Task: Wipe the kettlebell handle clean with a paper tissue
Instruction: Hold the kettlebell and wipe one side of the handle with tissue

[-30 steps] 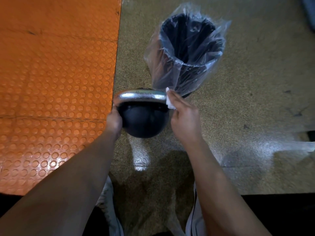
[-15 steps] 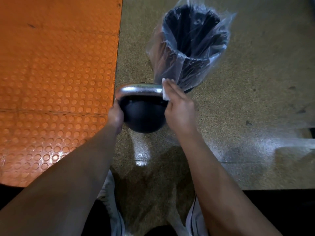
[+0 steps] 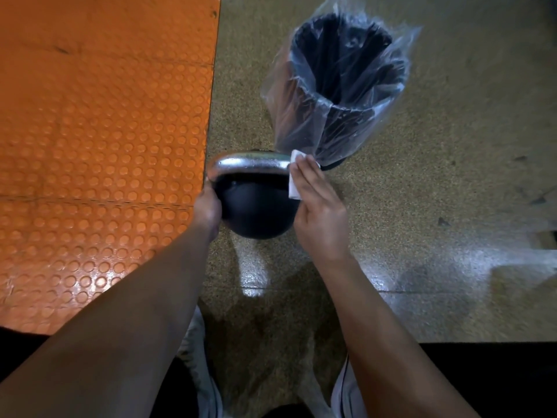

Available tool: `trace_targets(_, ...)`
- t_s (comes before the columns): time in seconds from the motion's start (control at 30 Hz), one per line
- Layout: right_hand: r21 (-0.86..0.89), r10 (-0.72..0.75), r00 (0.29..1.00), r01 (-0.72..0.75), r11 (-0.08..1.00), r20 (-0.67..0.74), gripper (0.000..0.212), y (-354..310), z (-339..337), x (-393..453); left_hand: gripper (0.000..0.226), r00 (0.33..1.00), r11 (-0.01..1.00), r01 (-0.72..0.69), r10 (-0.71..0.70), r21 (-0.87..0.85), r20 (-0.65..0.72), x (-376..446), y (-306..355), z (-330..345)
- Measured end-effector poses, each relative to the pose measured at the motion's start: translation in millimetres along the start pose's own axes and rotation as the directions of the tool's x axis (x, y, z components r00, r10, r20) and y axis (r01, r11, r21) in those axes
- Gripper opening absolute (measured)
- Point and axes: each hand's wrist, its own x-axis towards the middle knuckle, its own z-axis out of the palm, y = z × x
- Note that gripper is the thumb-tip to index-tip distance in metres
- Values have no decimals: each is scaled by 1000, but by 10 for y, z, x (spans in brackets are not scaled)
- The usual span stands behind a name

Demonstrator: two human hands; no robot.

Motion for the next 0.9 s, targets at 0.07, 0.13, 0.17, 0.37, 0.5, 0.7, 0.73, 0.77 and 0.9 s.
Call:
trace_targets(0.07,22,113,993,-113,993,-16,48,68,-14,9,59,1000,1000,2,-2,11,-1,-12,-6,2)
trace_targets(0.13,35,165,986,-164,986,-10,51,85,1,122,57,1000,1000,-6,6,18,-9,-13,8,-4)
trace_targets(0.17,41,144,990,-144,989,0,51,53,2,170,56,1000,1000,-9,9,15,-4,-13,7,-5)
trace_targets(0.37,71,-15,999,18,997,-36,46,28,49,-17,56,1000,1000,-15,15,13,2,-31,13,3)
trace_targets(0.5,74,116,992,-112,991,-50,49,78,49,139,54,1000,1000,-7,7,-3,1,-54,26,8)
trace_targets(0.7,98,52,997,-46,994,-57,47,72,26,26,54,1000,1000,-3,3,-5,9,-56,37,1)
trace_targets(0.73,103,91,994,-85,991,-59,46,98,23,20,54,1000,1000,-3,3,0,5,-64,40,1)
trace_targets(0.77,105,117,992,-110,988,-56,46,119,27,42,55,1000,1000,-1,1,2,3,-74,49,-2)
trace_targets(0.9,137,79,997,-77,988,-11,51,41,25,216,55,1000,1000,-7,7,-1,13,-100,59,-6)
